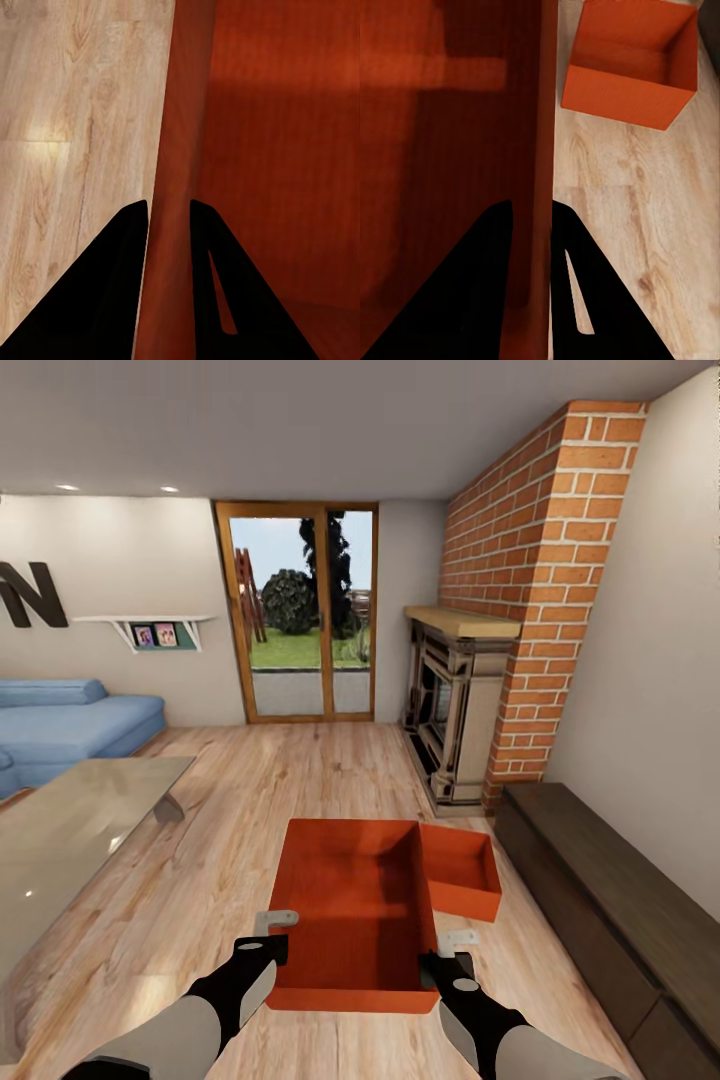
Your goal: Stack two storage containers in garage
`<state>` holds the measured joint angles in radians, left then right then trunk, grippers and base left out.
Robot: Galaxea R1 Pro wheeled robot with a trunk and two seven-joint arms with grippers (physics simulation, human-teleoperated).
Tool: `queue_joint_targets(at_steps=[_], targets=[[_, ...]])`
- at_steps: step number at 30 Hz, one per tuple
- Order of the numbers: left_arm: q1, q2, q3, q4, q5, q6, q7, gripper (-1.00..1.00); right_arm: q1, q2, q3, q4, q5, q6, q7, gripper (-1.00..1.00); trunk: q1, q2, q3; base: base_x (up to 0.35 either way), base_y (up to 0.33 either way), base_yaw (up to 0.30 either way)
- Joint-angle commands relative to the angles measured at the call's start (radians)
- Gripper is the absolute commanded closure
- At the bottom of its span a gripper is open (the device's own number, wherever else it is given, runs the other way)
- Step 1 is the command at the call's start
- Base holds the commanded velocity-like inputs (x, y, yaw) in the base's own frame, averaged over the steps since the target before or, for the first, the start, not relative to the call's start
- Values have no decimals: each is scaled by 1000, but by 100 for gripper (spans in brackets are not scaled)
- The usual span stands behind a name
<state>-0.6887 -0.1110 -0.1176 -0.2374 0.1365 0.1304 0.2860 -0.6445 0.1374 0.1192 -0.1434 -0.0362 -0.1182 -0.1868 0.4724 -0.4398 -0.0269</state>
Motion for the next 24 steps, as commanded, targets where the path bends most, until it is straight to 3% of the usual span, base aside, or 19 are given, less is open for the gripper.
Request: queue_joint_targets(at_steps=[1,24], targets=[[0,1,7,0,0,8,33,100,-1,1,-16,-7,5,0,0,100,1,-2,-1,0,0,0],[0,1,7,1,0,9,33,100,-1,1,-16,-6,5,0,0,100,1,-2,35,0,0,0]])
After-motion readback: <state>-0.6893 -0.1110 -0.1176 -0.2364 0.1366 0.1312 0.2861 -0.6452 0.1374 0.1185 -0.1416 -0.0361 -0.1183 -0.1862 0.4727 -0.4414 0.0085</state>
